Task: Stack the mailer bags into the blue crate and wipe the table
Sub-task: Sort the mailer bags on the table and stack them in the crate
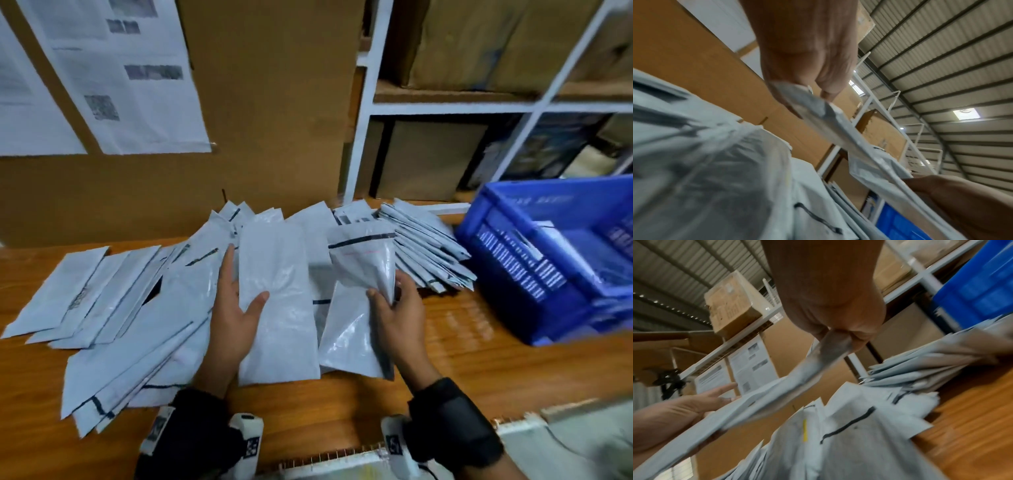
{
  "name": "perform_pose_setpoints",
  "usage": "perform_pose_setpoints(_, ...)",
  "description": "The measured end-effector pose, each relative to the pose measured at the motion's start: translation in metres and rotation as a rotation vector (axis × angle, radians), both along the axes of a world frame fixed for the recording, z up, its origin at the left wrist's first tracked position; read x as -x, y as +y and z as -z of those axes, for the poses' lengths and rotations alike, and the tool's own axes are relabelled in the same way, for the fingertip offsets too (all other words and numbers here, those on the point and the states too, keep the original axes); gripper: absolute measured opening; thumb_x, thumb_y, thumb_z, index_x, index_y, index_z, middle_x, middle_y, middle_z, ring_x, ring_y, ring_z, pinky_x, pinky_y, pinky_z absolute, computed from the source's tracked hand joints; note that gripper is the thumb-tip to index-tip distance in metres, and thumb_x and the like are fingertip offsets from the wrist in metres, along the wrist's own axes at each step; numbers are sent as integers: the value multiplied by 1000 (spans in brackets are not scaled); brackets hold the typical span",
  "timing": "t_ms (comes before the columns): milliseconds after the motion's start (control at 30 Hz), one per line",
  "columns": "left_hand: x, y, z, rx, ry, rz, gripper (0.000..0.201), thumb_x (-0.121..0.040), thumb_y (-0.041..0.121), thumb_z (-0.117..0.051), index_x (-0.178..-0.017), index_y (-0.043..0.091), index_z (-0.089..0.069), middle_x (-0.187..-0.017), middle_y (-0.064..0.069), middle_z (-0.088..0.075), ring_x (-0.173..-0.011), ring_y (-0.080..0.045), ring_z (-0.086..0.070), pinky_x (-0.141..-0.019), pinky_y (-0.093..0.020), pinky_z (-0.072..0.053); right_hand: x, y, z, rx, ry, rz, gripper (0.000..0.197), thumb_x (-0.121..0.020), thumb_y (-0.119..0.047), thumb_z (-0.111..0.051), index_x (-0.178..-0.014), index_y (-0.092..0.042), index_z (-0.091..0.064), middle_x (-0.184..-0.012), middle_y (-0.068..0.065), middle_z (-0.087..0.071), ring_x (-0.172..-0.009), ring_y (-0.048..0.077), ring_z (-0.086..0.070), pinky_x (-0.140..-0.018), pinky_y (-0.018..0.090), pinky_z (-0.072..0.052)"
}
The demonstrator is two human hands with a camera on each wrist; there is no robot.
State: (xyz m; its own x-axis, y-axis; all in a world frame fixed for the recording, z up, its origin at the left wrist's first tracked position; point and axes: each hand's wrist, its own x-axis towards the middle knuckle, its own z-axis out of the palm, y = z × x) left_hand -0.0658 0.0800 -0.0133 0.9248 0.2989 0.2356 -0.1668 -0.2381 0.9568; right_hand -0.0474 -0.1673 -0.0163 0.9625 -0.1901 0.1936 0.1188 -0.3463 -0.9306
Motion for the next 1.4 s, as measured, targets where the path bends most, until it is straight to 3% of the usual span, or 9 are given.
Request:
perform_pose_setpoints(167, -6, -77, -5, -108, 20, 95, 56, -93, 12, -63, -142, 32, -44, -147, 14, -45, -135, -3, -40, -114, -27, -31, 28, -74, -8, -58, -62, 150, 61, -90, -3, -65, -143, -22, -39, -129, -13, -55, -113, 1, -57, -88, 15, -50)
perform_pose_setpoints(300, -2, -157, -19, -149, 18, 169, 27, -94, 10, -62, -110, 32, -67, -117, 11, -67, -110, 1, -60, -104, -23, -45, 51, -152, -13, -30, -109, 230, 58, -90, -2, -63, -142, -19, -45, -141, -8, -50, -128, 7, -49, -109, 32, -42)
perform_pose_setpoints(433, 7, -245, -30, -154, 9, 206, 23, -94, 12, -63, -103, 30, -72, -109, 14, -70, -103, 9, -60, -93, -12, -45, 76, -236, -21, -52, -124, 281, 54, -92, -4, -62, -141, -21, -48, -140, -12, -51, -124, -9, -47, -106, 17, -39)
perform_pose_setpoints(567, 7, -331, -42, -159, 6, 225, 21, -94, 15, -63, -107, 27, -74, -114, 11, -69, -108, 0, -60, -98, -26, -46, 92, -314, -27, -57, -166, 343, 52, -93, -3, -61, -143, -13, -47, -139, -7, -51, -124, -5, -44, -93, -5, -31)
perform_pose_setpoints(733, 6, -409, -60, -147, -14, 290, 22, -95, 15, -62, -107, 30, -73, -108, 28, -63, -104, 12, -56, -91, -21, -45, 98, -389, -35, -68, -179, 410, 54, -94, -4, -61, -144, -16, -46, -143, -6, -50, -128, 1, -45, -92, -5, -30)
perform_pose_setpoints(1000, -39, -475, -72, -218, 17, 321, 23, -95, 21, -61, -114, 29, -71, -123, 11, -63, -116, -8, -54, -96, -34, -48, 68, -463, -35, -83, -199, 455, 51, -95, -8, -59, -143, -22, -48, -141, -10, -50, -110, -31, -39, -82, -8, -31)
perform_pose_setpoints(1167, -84, -504, -78, -201, 41, 376, 21, -94, 22, -64, -111, 32, -69, -106, 30, -58, -98, 11, -54, -80, -20, -46, 19, -504, -41, 36, -187, 445, 49, -95, -12, -61, -142, -21, -50, -135, -15, -52, -114, -17, -44, -87, -7, -30)
perform_pose_setpoints(1267, -114, -516, -78, -186, 15, 368, 22, -92, 17, -67, -112, 23, -72, -110, 16, -66, -103, 5, -59, -83, -15, -46, -18, -526, -54, 100, -195, 399, 48, -93, -11, -62, -140, -20, -52, -133, -16, -54, -115, -17, -44, -99, 5, -37)
perform_pose_setpoints(1400, -145, -530, -63, -307, 34, 327, 22, -89, 14, -70, -110, 20, -72, -115, 7, -68, -106, -5, -61, -91, -15, -45, -68, -548, -71, 196, -209, 304, 43, -92, -6, -64, -133, -15, -58, -123, -13, -58, -109, -19, -42, -88, -4, -36)
